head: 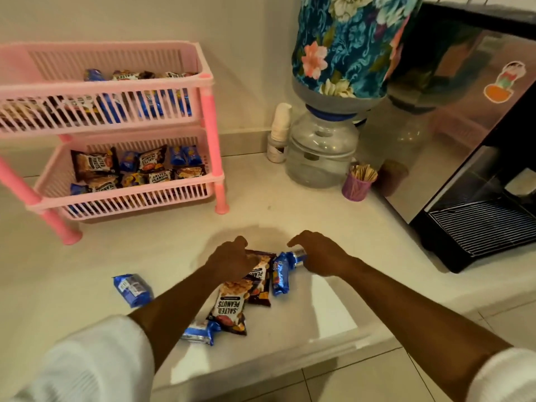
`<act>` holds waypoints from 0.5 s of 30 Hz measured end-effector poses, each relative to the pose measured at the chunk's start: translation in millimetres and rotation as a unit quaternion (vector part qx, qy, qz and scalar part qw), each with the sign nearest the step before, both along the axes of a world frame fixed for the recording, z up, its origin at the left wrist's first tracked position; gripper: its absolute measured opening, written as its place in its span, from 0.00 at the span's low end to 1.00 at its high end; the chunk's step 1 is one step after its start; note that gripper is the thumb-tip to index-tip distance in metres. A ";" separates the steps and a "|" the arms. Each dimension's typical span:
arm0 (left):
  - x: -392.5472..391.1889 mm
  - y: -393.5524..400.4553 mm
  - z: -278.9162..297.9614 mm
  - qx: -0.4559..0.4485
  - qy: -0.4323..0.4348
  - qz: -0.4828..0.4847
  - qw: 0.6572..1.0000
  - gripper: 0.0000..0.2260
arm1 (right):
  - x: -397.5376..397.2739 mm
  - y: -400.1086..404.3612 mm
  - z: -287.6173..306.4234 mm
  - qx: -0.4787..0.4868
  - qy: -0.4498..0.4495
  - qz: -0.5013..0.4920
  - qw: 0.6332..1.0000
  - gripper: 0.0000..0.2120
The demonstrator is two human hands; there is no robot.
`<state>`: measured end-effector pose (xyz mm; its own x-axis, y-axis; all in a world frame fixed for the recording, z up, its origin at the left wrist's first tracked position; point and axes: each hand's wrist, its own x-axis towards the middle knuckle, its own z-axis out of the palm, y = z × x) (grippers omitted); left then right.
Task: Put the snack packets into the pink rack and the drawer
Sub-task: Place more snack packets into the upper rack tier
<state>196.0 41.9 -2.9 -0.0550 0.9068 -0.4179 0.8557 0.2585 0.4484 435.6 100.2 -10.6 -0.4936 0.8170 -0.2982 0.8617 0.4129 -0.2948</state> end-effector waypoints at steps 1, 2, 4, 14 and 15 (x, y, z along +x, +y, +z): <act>7.2 1.0 -4.0 -0.013 0.029 0.001 0.999 0.27 | 7.0 -2.5 -9.5 -0.002 0.000 0.001 1.000 0.29; 12.9 2.1 -7.6 -0.023 0.056 0.000 0.998 0.28 | 12.4 -5.1 -18.6 0.002 0.003 0.003 1.000 0.30; 21.1 4.1 -12.5 -0.028 0.092 0.004 0.995 0.29 | 19.3 -9.5 -35.0 0.027 0.023 0.004 0.999 0.30; 24.1 30.4 -13.5 0.031 0.023 0.102 0.994 0.34 | 16.0 -4.1 -61.7 0.103 0.072 -0.071 0.990 0.24; 25.0 34.1 -12.3 0.042 0.000 0.114 0.993 0.34 | 16.7 -1.9 -60.6 0.102 0.070 -0.078 0.989 0.24</act>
